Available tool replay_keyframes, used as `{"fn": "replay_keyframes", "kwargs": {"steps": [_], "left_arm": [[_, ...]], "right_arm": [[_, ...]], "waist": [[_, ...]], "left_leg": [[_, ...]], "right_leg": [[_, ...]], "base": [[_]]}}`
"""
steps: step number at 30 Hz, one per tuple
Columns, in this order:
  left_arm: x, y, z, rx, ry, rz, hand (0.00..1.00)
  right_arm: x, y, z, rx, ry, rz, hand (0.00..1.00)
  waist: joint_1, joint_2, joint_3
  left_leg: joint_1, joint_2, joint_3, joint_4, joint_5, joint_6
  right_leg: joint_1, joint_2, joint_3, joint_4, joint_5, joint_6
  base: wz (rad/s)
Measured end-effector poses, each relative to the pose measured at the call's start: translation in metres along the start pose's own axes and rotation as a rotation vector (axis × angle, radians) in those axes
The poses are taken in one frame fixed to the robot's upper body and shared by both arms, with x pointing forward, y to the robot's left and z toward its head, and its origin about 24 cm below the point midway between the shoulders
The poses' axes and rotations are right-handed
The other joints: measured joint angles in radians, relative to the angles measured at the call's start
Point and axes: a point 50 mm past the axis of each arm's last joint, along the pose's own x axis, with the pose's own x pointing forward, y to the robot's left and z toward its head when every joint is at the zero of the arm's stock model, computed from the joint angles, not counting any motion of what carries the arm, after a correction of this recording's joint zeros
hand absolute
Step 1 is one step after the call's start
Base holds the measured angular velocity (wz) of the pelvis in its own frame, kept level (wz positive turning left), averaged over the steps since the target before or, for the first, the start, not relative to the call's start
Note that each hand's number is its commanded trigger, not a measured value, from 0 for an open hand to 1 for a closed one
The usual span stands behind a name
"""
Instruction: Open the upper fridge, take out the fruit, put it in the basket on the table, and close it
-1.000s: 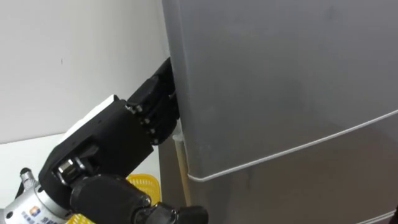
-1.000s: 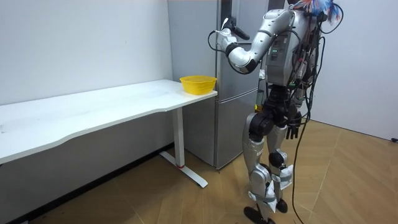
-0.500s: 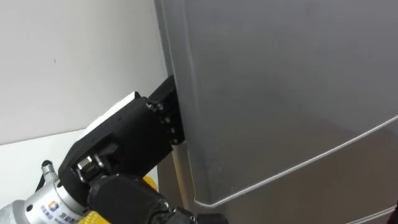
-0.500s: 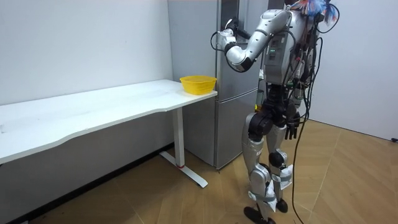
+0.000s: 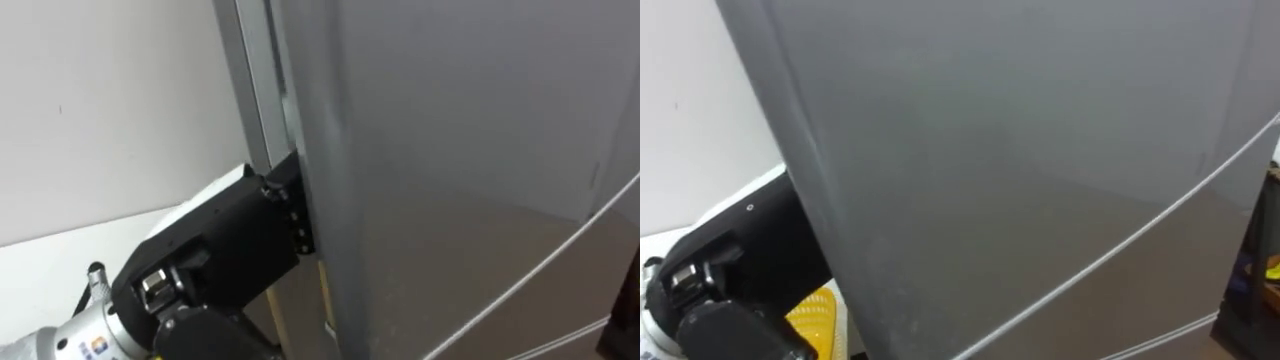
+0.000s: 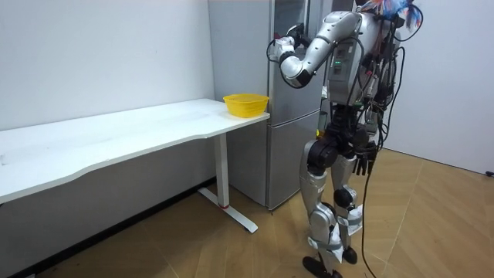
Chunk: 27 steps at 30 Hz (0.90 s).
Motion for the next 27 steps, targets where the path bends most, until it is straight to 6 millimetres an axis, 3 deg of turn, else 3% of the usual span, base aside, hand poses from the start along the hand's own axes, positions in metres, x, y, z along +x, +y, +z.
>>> {"fn": "replay_keyframes", "kwargs": {"steps": [13, 22, 24, 27], "left_arm": [[0.020, -0.014, -0.005, -0.037, -0.010, -0.126, 0.00], [0.025, -0.019, -0.006, -0.043, -0.012, -0.196, 0.00], [0.026, -0.020, -0.007, -0.045, -0.012, -0.200, 0.00], [0.026, -0.020, -0.007, -0.041, -0.008, -0.196, 0.00]], "right_arm": [[-0.001, -0.005, 0.001, 0.007, -0.010, -0.012, 0.00], [-0.002, -0.010, 0.003, 0.002, -0.021, -0.025, 0.00], [-0.001, -0.009, 0.000, 0.001, -0.016, -0.022, 0.00], [-0.001, -0.009, 0.000, -0.005, -0.015, -0.023, 0.00]], "waist": [[-0.030, 0.002, -0.0011], [-0.050, -0.006, 0.0045], [-0.049, -0.010, 0.0067], [-0.049, -0.015, 0.0037]], "left_leg": [[0.005, 0.002, 0.022, -0.001, 0.000, 0.000], [0.019, 0.003, 0.030, -0.007, 0.000, 0.000], [0.028, 0.005, 0.041, -0.008, 0.000, 0.000], [0.036, 0.006, 0.052, -0.008, 0.000, 0.000]], "right_leg": [[0.002, 0.002, 0.019, 0.003, 0.000, 0.000], [0.007, 0.006, 0.036, 0.001, 0.000, 0.000], [0.006, 0.010, 0.053, 0.000, 0.000, 0.000], [0.006, 0.014, 0.074, -0.001, 0.000, 0.000]], "base": [[-0.04], [-0.05], [-0.13], [-0.22]]}}
